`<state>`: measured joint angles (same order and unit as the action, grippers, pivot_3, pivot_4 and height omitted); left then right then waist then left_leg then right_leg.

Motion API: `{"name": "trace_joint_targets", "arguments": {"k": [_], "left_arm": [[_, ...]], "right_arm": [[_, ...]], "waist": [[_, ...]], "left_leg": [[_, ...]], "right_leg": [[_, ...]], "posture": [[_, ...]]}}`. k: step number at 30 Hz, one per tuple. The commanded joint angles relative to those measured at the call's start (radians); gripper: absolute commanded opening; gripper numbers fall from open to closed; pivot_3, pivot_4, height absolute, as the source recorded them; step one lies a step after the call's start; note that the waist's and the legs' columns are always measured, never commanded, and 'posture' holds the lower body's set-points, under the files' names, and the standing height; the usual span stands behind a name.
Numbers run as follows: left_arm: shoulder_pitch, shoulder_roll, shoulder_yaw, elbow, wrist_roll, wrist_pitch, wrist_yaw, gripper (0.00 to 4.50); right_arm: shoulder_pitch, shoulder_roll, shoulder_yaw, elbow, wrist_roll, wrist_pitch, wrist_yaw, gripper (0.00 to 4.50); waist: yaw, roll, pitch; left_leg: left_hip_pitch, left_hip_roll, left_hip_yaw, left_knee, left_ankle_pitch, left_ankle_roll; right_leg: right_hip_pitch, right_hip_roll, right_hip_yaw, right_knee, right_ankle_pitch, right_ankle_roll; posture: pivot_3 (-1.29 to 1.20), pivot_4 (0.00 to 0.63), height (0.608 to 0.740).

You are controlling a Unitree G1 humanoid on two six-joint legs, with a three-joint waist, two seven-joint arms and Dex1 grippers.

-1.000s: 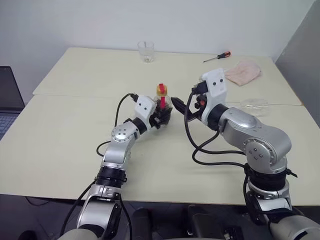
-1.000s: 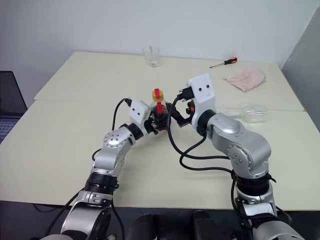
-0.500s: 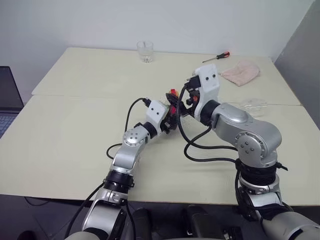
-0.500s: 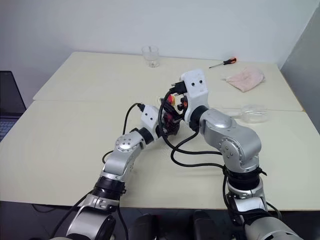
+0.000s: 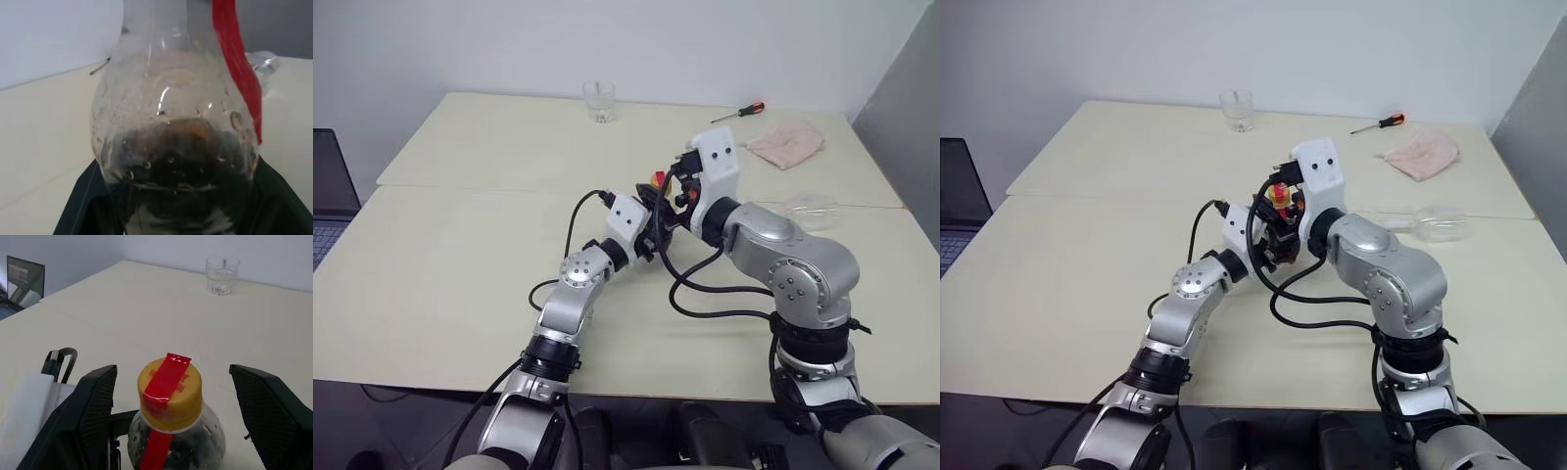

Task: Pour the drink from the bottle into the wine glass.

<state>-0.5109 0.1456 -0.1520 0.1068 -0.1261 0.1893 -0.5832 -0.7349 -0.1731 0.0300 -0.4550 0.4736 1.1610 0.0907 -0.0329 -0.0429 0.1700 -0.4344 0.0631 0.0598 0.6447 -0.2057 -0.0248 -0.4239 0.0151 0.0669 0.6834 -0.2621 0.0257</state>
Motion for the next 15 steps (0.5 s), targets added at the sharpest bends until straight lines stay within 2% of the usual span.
{"name": "trace_joint_targets", "arguments": {"k": [1, 4, 8, 15], "left_arm": [[0.009, 0.05, 0.021, -0.097, -0.088, 0.026, -0.106, 2.22], [0.021, 0.113, 0.06, -0.12, -0.181, 0.063, -0.222, 2.21], [0.008, 0.167, 0.055, -0.15, -0.272, 0.107, -0.346, 2.06], [-0.006, 0.204, 0.032, -0.156, -0.305, 0.144, -0.425, 1.82]], "right_arm": [[0.001, -0.078, -0.097, -0.097, 0.064, 0.027, 0.075, 3.92], [0.026, -0.179, -0.191, -0.155, 0.158, 0.076, 0.165, 3.92], [0.063, -0.272, -0.211, -0.186, 0.223, 0.093, 0.227, 3.92], [0.083, -0.279, -0.224, -0.242, 0.301, 0.124, 0.216, 3.92]], "waist": [[0.0, 0.0, 0.0], [0.0, 0.0, 0.0], [-0.001, 0.001, 0.0], [0.0, 0.001, 0.0]], "left_leg": [[0.0, 0.0, 0.0, 0.0, 0.0, 0.0], [0.0, 0.0, -0.001, 0.0, 0.0, 0.0], [0.001, 0.0, -0.001, -0.001, 0.0, 0.0], [0.001, 0.0, -0.002, 0.0, 0.0, 0.0]], "right_leg": [[0.0, 0.0, 0.0, -0.001, 0.0, 0.0], [0.0, 0.0, -0.001, -0.001, 0.0, 0.0], [0.002, 0.0, -0.002, -0.002, 0.0, 0.0], [0.002, 0.0, -0.001, -0.002, -0.002, 0.001]], "posture": [[0.0, 0.15, 0.74], [0.0, 0.15, 0.74], [0.0, 0.15, 0.74], [0.0, 0.15, 0.74]]}}
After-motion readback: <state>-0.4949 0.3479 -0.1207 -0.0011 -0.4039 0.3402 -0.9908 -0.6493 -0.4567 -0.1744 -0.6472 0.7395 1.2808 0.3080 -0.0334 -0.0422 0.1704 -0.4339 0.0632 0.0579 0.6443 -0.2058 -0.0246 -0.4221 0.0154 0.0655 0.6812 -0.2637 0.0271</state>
